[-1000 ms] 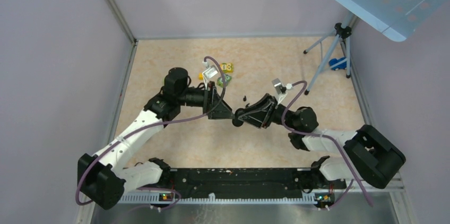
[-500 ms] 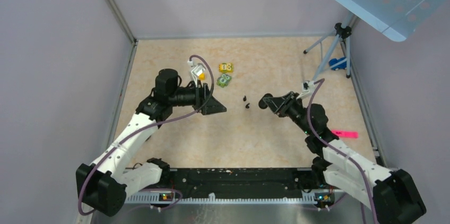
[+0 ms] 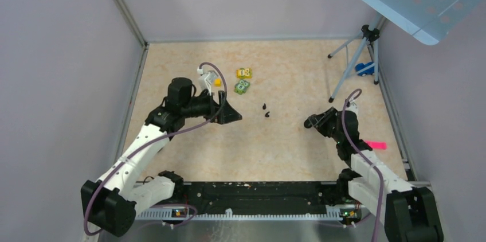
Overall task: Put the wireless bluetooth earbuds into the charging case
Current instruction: Place the charging case with the earbuds at the center of the board.
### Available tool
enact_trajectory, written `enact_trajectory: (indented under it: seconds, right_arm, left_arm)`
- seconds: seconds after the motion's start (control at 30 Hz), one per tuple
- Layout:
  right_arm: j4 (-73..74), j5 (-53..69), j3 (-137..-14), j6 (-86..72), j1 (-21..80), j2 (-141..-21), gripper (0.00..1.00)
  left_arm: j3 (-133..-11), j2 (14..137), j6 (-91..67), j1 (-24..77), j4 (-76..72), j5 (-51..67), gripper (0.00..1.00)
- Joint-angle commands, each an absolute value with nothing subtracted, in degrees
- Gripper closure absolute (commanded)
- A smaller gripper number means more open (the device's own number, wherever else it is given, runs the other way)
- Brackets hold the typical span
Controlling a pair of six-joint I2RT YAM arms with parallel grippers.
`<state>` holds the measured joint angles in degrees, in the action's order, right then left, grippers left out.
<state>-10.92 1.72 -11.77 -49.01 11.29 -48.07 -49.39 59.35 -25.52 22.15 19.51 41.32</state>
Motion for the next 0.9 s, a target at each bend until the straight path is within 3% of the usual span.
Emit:
enact_trajectory:
  seconds: [0.0,0.1,0.47,0.87]
  right_arm:
    - [-8.2,9.4,-17.2,-46.7,9.4,-52.8,1.00]
    - [-7.9,8.8,-17.0,-46.2,9.3,-53.1,1.00]
    - [-13.0,12.3,-16.0,-47.7,5.9,-62.7,0.97]
    - [-9.4,8.3,-13.8,-46.1,5.1,-59.1,0.93]
  left_arm:
    - [-48.8,54.9,-25.1,21.8,22.5,34.8,0.06]
    - [-47.5,52.6,-25.3,21.8,24.0,32.2,0.01]
    - [-41.0,48.8,-29.6,21.7,23.6,23.2,0.01]
    - [-45.5,51.0,-29.6,21.6,29.7,17.0,0.01]
